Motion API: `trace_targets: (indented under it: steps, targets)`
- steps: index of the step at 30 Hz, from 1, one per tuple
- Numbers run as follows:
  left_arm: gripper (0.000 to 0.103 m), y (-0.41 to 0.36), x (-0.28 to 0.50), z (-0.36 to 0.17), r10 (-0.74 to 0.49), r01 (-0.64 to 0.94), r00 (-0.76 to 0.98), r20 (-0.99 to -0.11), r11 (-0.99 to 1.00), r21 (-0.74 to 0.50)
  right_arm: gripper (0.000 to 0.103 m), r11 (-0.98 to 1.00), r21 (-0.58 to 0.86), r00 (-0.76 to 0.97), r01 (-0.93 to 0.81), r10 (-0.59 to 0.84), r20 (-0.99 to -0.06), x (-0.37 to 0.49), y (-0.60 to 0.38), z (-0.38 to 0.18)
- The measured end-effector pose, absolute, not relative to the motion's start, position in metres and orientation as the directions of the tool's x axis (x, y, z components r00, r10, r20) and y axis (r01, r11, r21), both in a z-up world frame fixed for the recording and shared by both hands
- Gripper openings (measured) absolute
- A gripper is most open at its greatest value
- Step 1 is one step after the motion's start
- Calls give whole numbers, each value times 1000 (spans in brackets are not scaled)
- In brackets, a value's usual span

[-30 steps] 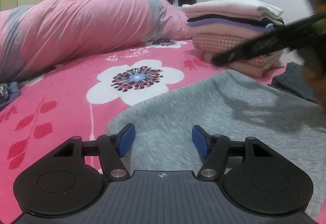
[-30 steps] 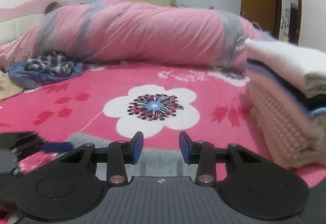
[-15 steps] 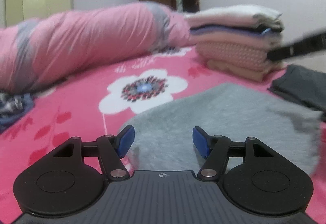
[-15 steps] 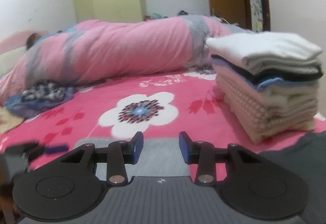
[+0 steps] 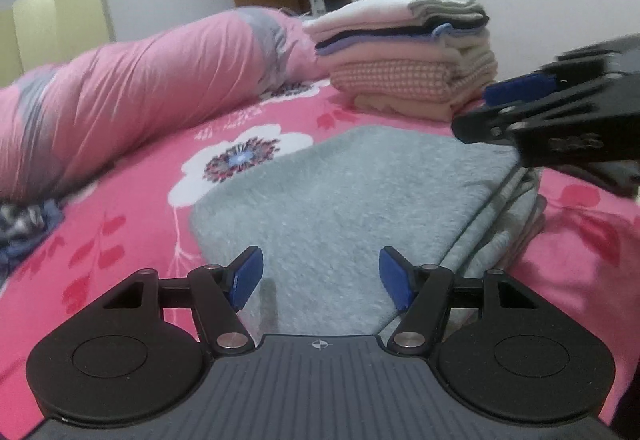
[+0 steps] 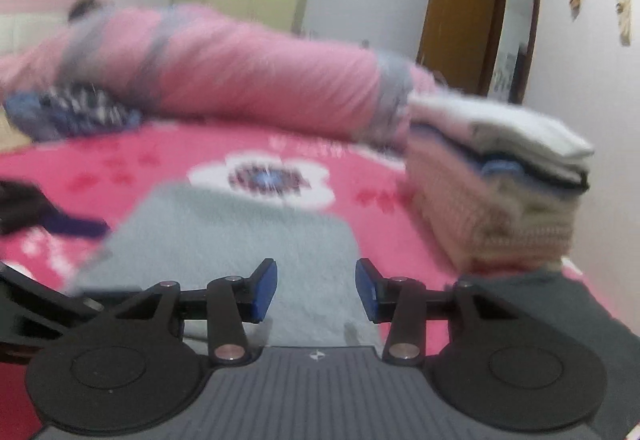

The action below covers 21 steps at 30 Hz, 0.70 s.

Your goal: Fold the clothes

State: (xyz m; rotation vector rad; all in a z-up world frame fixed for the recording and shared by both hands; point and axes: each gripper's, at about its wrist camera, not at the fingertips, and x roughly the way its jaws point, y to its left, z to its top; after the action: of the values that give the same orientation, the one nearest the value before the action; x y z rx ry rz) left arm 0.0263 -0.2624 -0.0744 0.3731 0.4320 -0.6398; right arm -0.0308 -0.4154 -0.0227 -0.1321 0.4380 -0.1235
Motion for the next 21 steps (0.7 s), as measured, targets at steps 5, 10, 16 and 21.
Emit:
trace_targets:
  steps: [5,10,16,21]
  targets:
    - [65,-267,20,-77,-466,625,727,-503,753,206,49,986,-141,888,89,-143,-436,-33,-409,-64]
    - [65,-266,17,-77,-452,609,736,-504,767,201,50,984,-132,897,116,-161,-411,-38,-406,-69]
    - [65,-264,12,-76,-437,590,746,-502,784,193,52,985,-120,909,128,-165,-383,-50,-406,-72]
    - [65,-265,8,-75,-422,573,758,-497,794,200,62,975,-151,910,161,-206,-360,-56,-401,-76]
